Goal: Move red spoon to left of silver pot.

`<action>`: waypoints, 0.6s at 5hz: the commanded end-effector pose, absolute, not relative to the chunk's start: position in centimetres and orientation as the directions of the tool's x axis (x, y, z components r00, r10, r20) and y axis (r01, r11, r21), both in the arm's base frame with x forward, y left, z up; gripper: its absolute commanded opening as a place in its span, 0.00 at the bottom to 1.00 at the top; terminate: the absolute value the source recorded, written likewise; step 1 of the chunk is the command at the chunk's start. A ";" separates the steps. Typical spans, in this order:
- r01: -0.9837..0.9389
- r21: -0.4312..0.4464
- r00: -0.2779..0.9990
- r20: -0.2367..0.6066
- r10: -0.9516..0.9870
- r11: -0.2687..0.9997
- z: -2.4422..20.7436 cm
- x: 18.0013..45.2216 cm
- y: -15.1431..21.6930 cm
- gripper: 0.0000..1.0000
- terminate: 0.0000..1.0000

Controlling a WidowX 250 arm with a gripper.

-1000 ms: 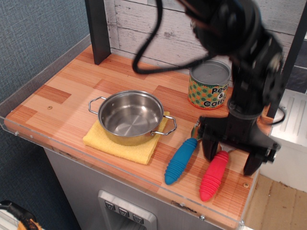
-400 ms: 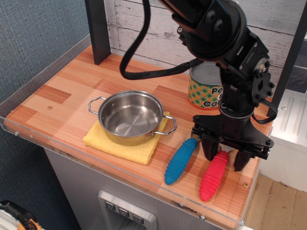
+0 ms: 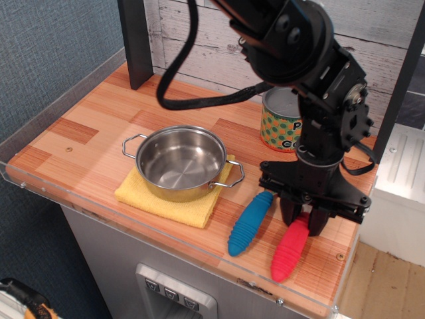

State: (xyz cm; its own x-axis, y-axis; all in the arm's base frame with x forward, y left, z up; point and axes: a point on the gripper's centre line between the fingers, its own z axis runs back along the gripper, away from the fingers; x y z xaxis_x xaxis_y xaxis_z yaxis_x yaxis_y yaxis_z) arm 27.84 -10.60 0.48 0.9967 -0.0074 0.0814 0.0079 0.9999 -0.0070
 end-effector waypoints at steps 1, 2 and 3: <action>-0.039 -0.058 0.979 0.197 0.050 0.998 6.3 28.0 -8.6 0.00 0.00; -0.071 -0.072 0.966 0.242 0.087 0.995 8.2 27.5 -7.0 0.00 0.00; -0.086 -0.023 0.980 0.180 0.089 0.996 9.5 26.7 -3.8 0.00 0.00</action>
State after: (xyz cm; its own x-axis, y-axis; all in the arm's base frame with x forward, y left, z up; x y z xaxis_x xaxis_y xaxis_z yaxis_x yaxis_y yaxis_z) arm 26.44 -3.36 7.85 0.9880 0.0979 0.1192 -0.0975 0.9952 -0.0087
